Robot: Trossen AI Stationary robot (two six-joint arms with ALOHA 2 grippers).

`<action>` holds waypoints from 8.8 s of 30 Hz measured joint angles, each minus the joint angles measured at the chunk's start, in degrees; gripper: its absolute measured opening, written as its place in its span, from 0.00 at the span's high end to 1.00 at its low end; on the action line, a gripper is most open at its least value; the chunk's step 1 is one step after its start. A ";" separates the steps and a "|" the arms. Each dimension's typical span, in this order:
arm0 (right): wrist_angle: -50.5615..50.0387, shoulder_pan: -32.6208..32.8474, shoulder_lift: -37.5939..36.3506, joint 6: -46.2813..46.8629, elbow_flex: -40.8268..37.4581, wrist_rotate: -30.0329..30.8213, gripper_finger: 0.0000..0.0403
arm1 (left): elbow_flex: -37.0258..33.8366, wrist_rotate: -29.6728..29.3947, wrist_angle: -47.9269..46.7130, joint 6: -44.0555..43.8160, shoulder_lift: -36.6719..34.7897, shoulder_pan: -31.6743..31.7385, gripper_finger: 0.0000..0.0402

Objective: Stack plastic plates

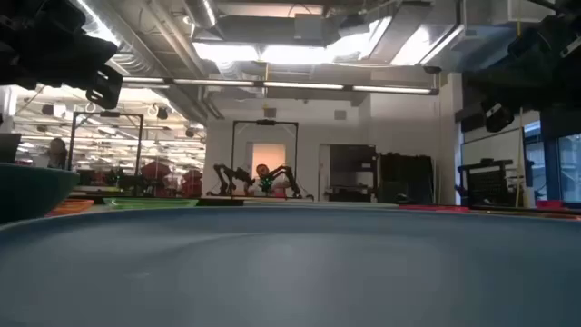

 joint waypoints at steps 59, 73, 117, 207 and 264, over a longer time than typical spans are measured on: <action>-0.02 0.00 0.00 0.13 -0.02 2.42 0.98 | -0.04 -11.97 10.40 -16.85 0.04 0.00 1.00; 5.48 0.02 0.11 -4.26 -0.02 4.33 0.98 | -0.02 -31.06 11.35 -0.62 0.04 0.02 1.00; 28.16 1.33 59.14 -8.45 20.02 2.30 0.98 | -0.04 -26.46 39.48 11.77 25.22 1.14 1.00; -12.79 15.12 134.01 -3.40 104.00 9.80 0.57 | -0.02 -31.53 43.80 9.06 25.92 1.03 1.00; -11.33 13.34 128.48 -9.63 102.55 6.00 1.00 | -0.02 -31.52 43.78 10.04 25.91 1.01 1.00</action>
